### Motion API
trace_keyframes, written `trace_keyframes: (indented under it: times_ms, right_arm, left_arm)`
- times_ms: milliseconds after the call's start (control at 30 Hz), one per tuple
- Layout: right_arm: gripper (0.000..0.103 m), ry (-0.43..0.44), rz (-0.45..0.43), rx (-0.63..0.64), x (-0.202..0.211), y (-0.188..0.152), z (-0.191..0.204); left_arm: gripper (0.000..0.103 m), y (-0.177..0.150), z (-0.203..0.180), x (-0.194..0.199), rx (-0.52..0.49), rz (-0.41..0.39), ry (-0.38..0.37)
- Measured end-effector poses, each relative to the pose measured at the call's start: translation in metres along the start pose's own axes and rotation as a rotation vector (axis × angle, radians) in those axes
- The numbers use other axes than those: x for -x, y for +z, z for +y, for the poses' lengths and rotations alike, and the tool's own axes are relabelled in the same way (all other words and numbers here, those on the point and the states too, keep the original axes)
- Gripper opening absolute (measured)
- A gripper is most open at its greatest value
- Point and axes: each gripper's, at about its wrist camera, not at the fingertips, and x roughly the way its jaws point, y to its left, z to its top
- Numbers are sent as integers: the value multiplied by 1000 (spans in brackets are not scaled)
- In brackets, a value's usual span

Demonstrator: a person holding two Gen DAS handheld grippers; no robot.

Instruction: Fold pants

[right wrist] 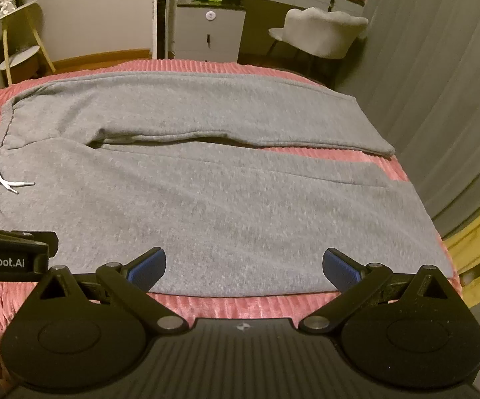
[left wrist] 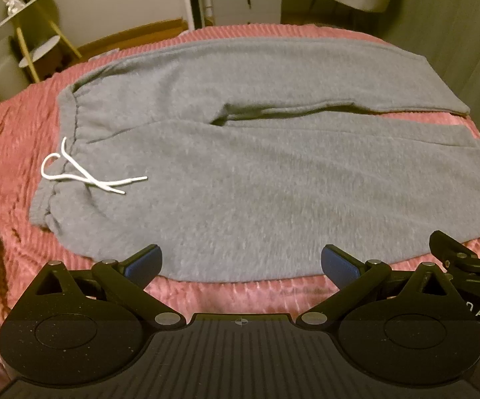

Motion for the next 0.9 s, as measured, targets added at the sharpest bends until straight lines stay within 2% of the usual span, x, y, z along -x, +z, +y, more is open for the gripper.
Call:
trace_keyframes:
  times_ms: [433,567,667,800,900]
  right_arm:
    - [101,-1,15,-2,-14,2,-7]
    - [101,25,28,-27,-27,10,-17]
    - [101,62,44,-95,-41,23,-34]
    - [100,100,91,-171,-74,50,-55]
    - [100,130,109,-270,-104,80,-73]
  left_arm:
    - [103,4,0,-11,6,17,-13]
    - [103,8,2,-15,40,-8,37]
    - [103,18,7,-21,71,-25,56]
    - [103,37,19,-35,131,-32,42]
    - [103,53,28,-52,168,-22,80]
